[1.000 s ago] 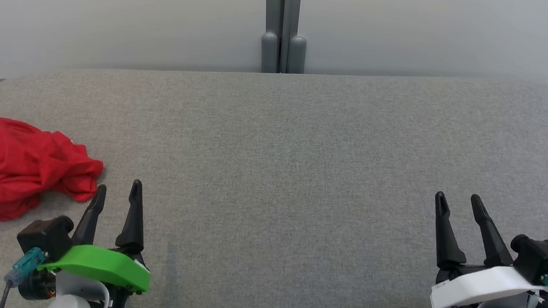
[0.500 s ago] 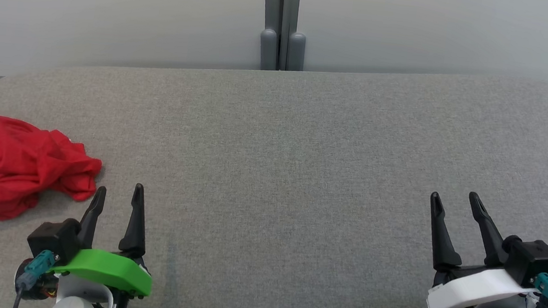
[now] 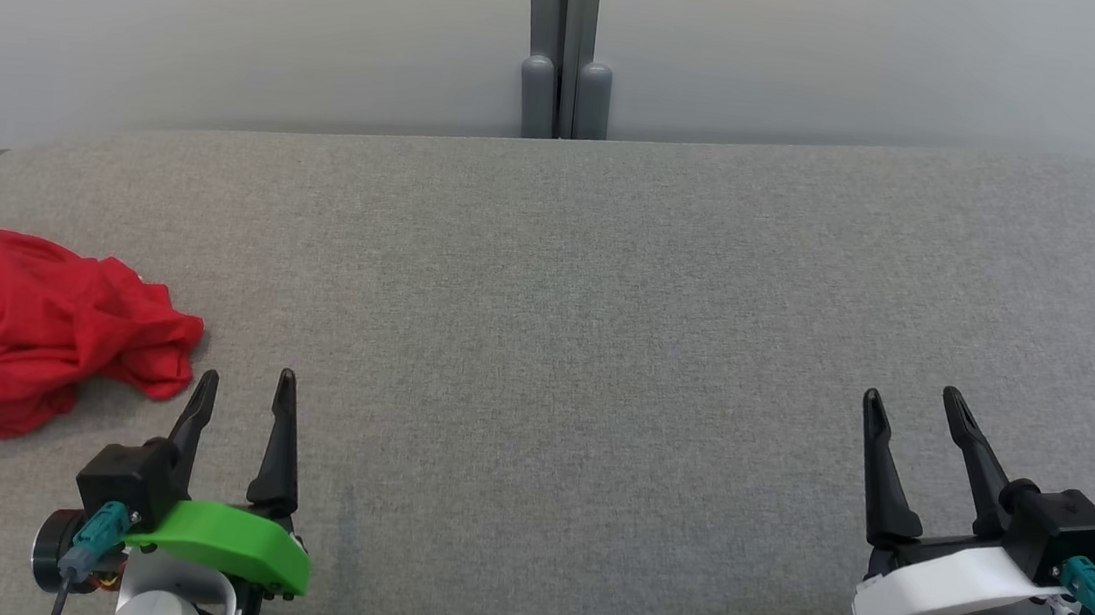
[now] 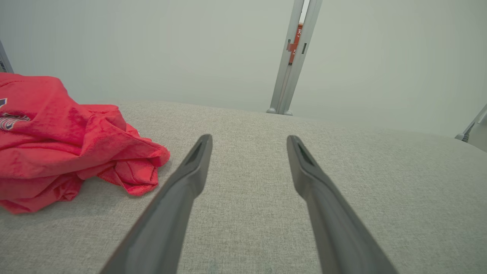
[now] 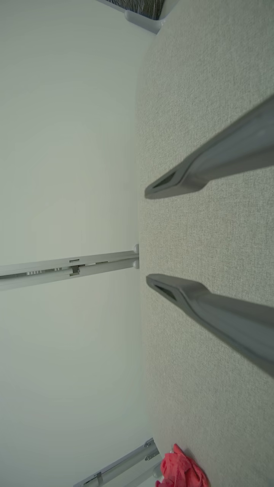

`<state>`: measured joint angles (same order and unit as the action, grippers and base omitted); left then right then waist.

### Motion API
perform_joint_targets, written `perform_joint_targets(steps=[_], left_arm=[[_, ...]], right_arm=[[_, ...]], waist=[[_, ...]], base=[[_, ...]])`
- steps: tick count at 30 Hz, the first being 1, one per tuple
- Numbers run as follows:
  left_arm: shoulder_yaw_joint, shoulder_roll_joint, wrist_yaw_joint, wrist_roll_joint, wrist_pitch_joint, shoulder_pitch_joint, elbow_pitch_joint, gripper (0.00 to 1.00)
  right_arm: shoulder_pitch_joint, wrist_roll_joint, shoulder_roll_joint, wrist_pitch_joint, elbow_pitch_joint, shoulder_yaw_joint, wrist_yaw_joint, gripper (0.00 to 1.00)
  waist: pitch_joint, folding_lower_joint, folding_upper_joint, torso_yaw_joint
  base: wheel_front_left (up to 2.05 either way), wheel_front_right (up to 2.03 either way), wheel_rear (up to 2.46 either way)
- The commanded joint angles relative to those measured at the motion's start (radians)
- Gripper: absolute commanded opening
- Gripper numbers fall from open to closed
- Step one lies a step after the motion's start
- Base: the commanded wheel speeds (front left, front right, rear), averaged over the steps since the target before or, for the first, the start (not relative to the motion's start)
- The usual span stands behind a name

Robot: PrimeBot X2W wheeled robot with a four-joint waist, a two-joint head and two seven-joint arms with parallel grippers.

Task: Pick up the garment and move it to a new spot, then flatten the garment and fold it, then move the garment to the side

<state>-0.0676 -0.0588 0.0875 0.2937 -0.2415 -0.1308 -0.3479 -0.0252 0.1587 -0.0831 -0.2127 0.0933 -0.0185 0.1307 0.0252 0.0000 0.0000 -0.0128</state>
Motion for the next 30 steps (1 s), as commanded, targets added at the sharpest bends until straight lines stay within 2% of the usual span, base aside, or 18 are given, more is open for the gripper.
perform_joint_targets(steps=[1,10,26,30], left_arm=[[0.002,-0.002,0.002,-0.024,-0.009,-0.016,-0.002,1.0],[0.002,0.0,0.0,-0.082,-0.026,-0.015,-0.015,1.0],[0.018,0.003,-0.001,-0.091,-0.025,-0.02,-0.024,1.0],[0.018,0.004,-0.002,-0.095,-0.024,-0.03,-0.02,1.0]], right_arm=[[0.011,-0.019,0.002,-0.008,-0.004,0.004,0.0,1.0],[0.018,-0.057,0.017,-0.022,-0.005,0.013,0.0,1.0],[0.015,-0.034,0.021,-0.024,0.005,0.015,0.0,1.0],[0.015,-0.032,0.02,-0.025,-0.004,0.018,0.0,1.0]], waist=[[0.0,0.0,0.0,0.0],[-0.001,0.0,0.0,0.0],[-0.001,0.0,0.0,0.016],[0.009,0.0,0.0,0.037]], base=[[0.0,0.0,0.0],[0.0,0.0,0.0],[0.0,0.0,0.0],[0.0,0.0,0.0]])
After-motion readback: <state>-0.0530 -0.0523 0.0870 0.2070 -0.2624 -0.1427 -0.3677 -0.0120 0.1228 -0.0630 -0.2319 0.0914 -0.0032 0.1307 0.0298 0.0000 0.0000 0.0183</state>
